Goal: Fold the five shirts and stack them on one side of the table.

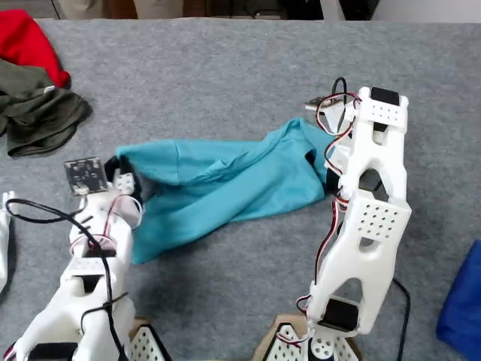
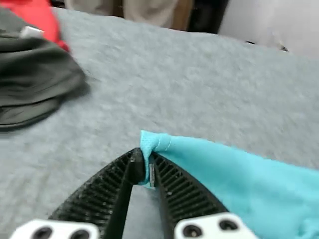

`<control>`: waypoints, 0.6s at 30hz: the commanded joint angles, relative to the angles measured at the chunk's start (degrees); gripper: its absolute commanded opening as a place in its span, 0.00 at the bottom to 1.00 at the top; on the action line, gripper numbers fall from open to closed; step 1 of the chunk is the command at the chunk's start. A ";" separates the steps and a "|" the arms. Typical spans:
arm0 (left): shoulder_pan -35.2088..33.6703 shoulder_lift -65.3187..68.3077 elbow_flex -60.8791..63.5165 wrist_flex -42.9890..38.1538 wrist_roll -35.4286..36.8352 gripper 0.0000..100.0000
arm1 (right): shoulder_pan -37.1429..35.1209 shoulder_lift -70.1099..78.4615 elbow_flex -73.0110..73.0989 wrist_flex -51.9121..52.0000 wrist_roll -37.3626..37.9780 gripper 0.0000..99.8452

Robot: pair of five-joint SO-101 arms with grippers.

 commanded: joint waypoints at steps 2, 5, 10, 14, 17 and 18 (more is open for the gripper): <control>-3.52 -1.45 -8.26 16.26 0.00 0.02 | 0.48 4.00 0.48 1.23 0.53 0.25; -4.22 -1.45 -14.86 29.71 0.09 0.02 | 0.31 4.00 0.48 1.23 0.53 0.25; -4.40 -1.45 -26.02 47.12 -0.35 0.02 | 0.22 4.00 0.48 1.23 0.53 0.25; -4.75 -1.45 -35.08 61.10 -0.35 0.02 | 0.22 4.00 0.48 1.23 0.53 0.25; -4.84 -0.92 -42.64 72.18 -0.44 0.02 | -0.04 4.00 0.04 1.14 0.09 0.25; -4.84 -0.92 -44.92 75.52 -0.44 0.02 | -0.66 4.00 0.13 1.23 0.09 0.25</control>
